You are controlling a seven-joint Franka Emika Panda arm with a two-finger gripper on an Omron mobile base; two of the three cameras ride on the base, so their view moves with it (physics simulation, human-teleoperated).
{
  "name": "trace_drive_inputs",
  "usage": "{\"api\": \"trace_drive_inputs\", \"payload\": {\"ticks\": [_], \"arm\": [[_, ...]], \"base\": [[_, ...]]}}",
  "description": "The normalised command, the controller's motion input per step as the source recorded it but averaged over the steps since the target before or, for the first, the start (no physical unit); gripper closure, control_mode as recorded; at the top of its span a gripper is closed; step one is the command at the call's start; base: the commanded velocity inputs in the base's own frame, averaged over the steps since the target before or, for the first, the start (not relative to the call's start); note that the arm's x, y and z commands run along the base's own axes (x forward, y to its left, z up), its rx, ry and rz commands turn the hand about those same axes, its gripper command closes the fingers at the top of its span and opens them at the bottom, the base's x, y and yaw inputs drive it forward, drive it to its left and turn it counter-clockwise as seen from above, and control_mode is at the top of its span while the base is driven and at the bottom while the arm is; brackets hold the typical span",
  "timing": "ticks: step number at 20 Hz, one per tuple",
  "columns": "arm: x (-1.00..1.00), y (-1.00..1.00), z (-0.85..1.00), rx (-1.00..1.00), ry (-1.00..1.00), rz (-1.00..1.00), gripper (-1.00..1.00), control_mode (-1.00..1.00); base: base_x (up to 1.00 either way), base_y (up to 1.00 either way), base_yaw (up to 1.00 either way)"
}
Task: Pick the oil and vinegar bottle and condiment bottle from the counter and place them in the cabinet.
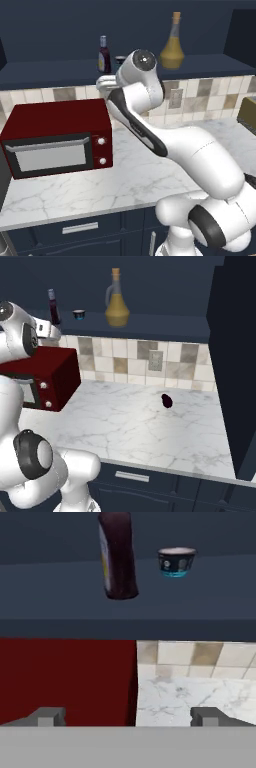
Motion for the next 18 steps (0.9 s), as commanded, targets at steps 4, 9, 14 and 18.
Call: {"api": "trace_drive_inputs", "payload": {"ticks": [4, 9, 14, 18], "arm": [[-0.56, -0.61, -0.56, 0.0, 0.01, 0.0, -1.0, -1.0], [-0.37, -0.52, -0.65, -0.01, 0.06, 0.0, -1.0, -1.0], [-0.18, -0.41, -0.72, -0.03, 0.11, 0.0, -1.0, -1.0], [-0.06, -0.36, -0.79, -0.04, 0.14, 0.0, -1.0, -1.0]], "base": [[0.0, 0.0, 0.0], [0.0, 0.0, 0.0], [0.0, 0.0, 0.0], [0.0, 0.0, 0.0]]}}
